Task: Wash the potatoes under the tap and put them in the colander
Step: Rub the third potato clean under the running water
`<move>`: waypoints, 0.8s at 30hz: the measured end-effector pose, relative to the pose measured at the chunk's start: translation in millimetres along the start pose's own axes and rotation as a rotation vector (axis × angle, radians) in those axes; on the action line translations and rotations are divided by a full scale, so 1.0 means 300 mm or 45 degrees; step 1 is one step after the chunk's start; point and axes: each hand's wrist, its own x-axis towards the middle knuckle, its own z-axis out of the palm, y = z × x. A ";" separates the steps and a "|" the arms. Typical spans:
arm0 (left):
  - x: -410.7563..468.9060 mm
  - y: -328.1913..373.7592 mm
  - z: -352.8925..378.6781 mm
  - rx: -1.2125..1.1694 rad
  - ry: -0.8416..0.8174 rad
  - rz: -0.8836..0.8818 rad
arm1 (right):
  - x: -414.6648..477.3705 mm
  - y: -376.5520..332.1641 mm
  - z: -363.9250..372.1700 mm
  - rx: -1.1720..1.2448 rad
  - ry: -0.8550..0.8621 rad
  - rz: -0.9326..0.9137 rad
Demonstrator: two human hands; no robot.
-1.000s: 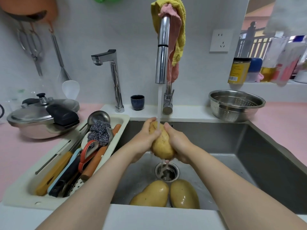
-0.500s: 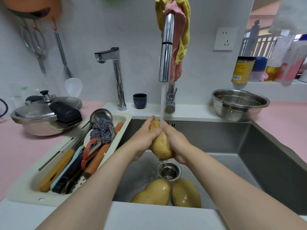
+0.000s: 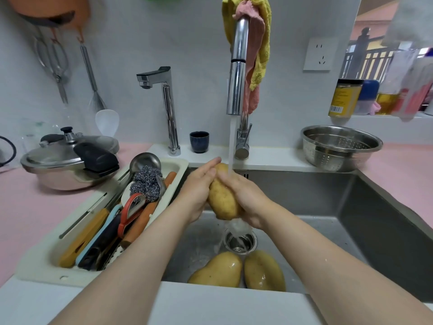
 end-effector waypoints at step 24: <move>-0.041 0.025 0.031 0.256 -0.137 -0.133 | 0.015 -0.012 -0.006 -0.097 0.344 -0.011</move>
